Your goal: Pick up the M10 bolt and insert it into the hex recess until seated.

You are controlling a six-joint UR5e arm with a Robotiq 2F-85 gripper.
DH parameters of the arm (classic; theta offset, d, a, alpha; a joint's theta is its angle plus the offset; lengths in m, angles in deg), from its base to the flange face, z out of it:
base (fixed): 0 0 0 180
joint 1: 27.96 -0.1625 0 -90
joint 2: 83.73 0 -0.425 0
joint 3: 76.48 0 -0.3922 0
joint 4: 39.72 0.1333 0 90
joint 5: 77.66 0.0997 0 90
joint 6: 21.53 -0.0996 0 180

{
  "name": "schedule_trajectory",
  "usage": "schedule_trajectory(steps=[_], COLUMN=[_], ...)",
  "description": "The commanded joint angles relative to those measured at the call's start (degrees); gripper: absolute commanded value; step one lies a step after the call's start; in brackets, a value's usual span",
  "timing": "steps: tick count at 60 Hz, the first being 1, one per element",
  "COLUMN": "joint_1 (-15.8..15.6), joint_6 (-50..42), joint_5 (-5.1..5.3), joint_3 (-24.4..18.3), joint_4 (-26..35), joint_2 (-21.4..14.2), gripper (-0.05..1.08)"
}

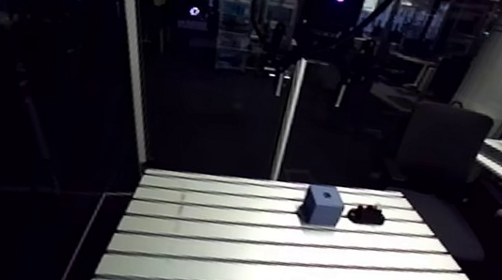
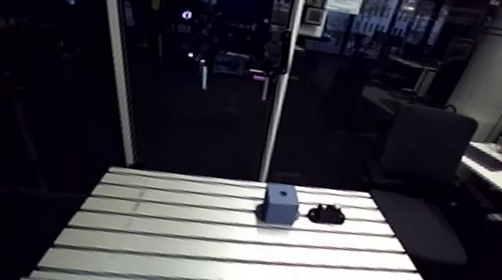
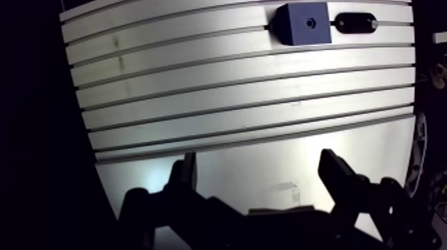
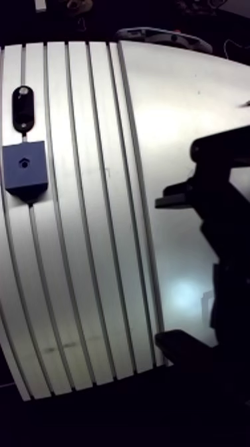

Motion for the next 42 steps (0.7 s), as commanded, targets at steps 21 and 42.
schedule_trajectory(steps=[21, 42], joint_1=[-3.87, -3.78], joint_6=[0.79, 0.97], joint_5=[-0.18, -0.44], joint_3=[-4.14, -4.14], joint_4=[0.16, -0.01], joint_2=[2.65, 2.65], gripper=[0.0, 0.0])
